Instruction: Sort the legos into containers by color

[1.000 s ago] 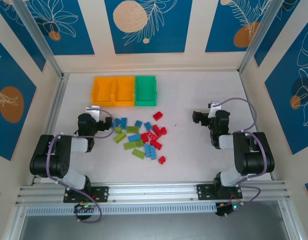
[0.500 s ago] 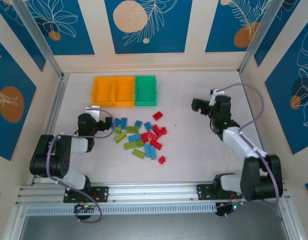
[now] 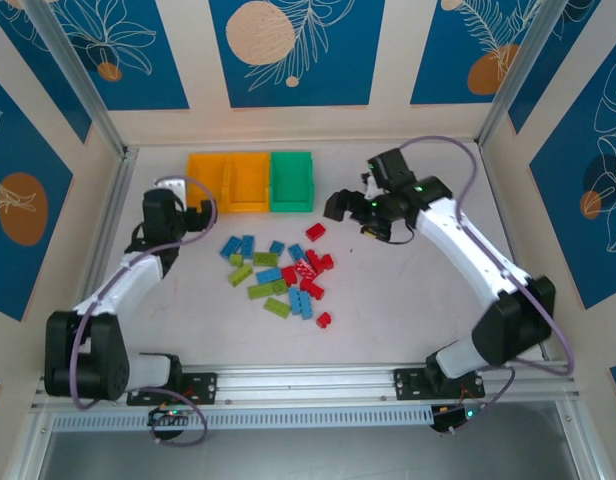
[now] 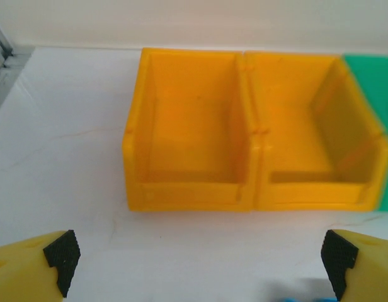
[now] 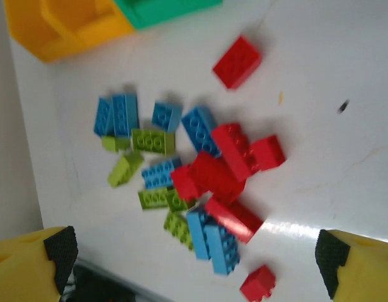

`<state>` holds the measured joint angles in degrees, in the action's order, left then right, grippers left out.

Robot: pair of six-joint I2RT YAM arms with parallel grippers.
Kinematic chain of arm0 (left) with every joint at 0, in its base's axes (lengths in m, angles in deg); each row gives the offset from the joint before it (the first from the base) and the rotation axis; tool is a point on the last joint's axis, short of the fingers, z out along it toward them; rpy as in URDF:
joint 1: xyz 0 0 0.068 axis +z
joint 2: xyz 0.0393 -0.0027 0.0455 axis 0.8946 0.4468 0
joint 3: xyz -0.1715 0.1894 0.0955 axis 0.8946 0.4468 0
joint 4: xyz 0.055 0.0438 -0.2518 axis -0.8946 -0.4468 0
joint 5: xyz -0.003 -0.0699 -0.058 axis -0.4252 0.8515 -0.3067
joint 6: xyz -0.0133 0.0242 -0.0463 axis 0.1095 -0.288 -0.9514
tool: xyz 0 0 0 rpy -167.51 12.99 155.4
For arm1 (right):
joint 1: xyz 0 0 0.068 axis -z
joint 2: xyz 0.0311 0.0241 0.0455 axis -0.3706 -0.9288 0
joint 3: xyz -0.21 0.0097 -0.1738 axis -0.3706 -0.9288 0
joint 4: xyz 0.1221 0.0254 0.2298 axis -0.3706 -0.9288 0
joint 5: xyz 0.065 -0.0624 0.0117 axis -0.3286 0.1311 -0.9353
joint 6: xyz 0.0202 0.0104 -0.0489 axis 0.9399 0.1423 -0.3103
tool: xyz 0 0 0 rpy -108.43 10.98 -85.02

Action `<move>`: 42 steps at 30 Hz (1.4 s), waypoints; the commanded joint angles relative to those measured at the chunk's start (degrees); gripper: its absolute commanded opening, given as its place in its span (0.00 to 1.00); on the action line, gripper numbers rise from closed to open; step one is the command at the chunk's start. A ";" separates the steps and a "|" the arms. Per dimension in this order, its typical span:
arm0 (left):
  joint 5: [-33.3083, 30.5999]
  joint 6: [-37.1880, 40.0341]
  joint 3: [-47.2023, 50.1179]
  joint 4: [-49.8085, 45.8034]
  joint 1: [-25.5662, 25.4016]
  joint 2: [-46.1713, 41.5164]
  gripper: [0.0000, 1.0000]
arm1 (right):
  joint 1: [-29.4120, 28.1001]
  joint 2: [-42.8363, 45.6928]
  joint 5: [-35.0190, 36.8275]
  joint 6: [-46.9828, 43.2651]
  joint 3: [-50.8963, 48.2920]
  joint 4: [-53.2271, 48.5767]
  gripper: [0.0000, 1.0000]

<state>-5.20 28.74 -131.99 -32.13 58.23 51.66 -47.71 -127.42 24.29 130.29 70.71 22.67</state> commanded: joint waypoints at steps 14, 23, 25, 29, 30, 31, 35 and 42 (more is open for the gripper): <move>4.21 -15.20 -21.21 -46.97 -8.65 18.73 0.65 | -5.57 -8.93 -1.01 9.08 6.42 -8.79 0.99; 4.72 -4.18 -31.98 -52.12 -7.95 33.14 0.61 | -5.33 -7.85 0.21 10.14 6.66 -10.95 0.99; 6.06 -3.01 -32.91 -52.55 -7.87 34.93 0.62 | -5.35 -7.49 0.45 10.26 6.39 -11.13 0.99; 7.87 -1.64 -34.54 -53.69 -7.88 38.03 0.63 | -5.24 -7.26 0.73 10.10 5.76 -10.63 0.99; 7.52 -1.66 -34.55 -53.44 -7.88 38.50 0.62 | -5.25 -7.52 0.69 9.87 5.92 -10.60 0.99; 7.06 -1.66 -34.51 -53.30 -7.86 38.81 0.61 | -5.27 -7.85 0.62 9.79 6.26 -10.67 0.99; 3.11 -1.61 -34.58 -52.61 -7.86 39.85 0.56 | -5.27 -9.25 0.74 9.69 7.84 -10.55 0.99; 0.94 -0.92 -34.76 -52.66 -6.69 40.77 0.37 | -5.42 -14.37 -0.23 8.74 14.71 -11.12 0.99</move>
<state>-2.95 26.86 -165.17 -83.01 50.34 91.75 -53.09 -139.33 24.82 139.31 81.99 13.01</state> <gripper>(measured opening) 0.400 0.992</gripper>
